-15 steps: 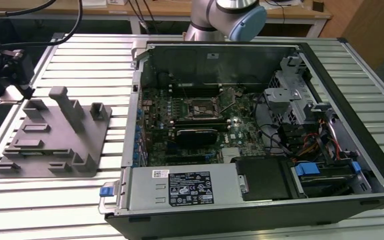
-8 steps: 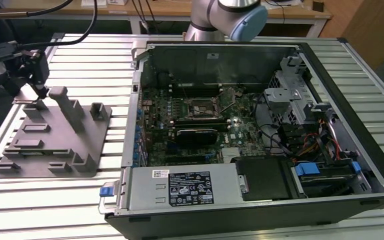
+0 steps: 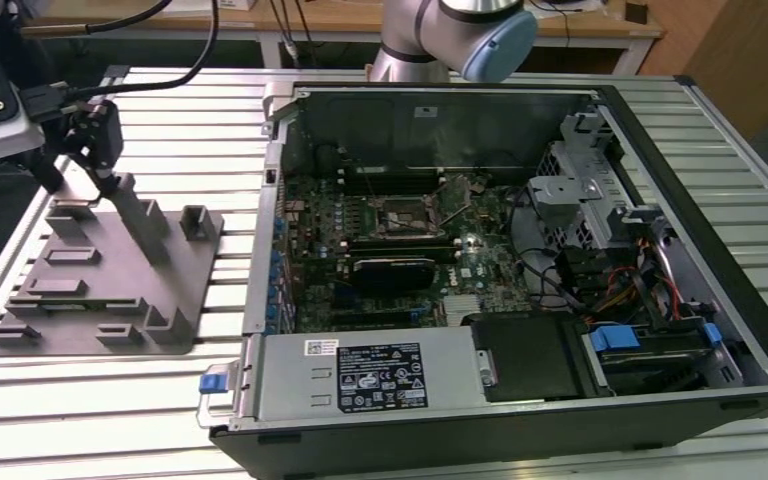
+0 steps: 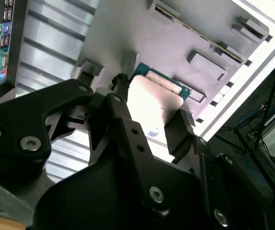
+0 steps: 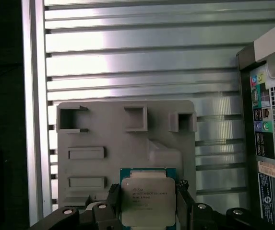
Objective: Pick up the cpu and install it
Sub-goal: 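Pick up the cpu and move it towards the insertion slot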
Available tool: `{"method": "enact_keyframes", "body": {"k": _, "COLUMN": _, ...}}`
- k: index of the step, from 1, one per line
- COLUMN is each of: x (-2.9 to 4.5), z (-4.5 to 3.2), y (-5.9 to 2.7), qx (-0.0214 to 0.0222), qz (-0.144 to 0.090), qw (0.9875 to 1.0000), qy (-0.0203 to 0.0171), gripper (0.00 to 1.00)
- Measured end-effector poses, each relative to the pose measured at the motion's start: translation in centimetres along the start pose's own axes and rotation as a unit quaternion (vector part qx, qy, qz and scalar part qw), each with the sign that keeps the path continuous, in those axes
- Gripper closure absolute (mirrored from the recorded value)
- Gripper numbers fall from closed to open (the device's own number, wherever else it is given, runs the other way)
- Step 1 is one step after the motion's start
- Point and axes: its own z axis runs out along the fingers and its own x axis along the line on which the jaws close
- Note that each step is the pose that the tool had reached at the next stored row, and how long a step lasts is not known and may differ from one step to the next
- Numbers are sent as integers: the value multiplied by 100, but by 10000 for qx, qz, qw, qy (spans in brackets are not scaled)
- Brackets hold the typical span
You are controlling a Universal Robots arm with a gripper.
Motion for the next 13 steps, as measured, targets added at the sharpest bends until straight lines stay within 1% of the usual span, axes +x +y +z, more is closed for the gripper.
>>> {"method": "enact_keyframes", "body": {"k": 3, "x": -10, "z": -34, "y": 2, "qx": -2, "qz": 0, "qw": 10000, "qy": 1, "gripper": 45}}
{"method": "enact_keyframes", "body": {"k": 6, "x": -18, "z": -105, "y": 6, "qx": -11, "qz": 1, "qw": 10000, "qy": 1, "gripper": 45}}
{"method": "enact_keyframes", "body": {"k": 8, "x": -22, "z": -166, "y": 10, "qx": -13, "qz": 1, "qw": 10000, "qy": 1, "gripper": 45}}
{"method": "enact_keyframes", "body": {"k": 13, "x": -27, "z": -352, "y": 20, "qx": -14, "qz": 1, "qw": 10000, "qy": 1, "gripper": 45}}
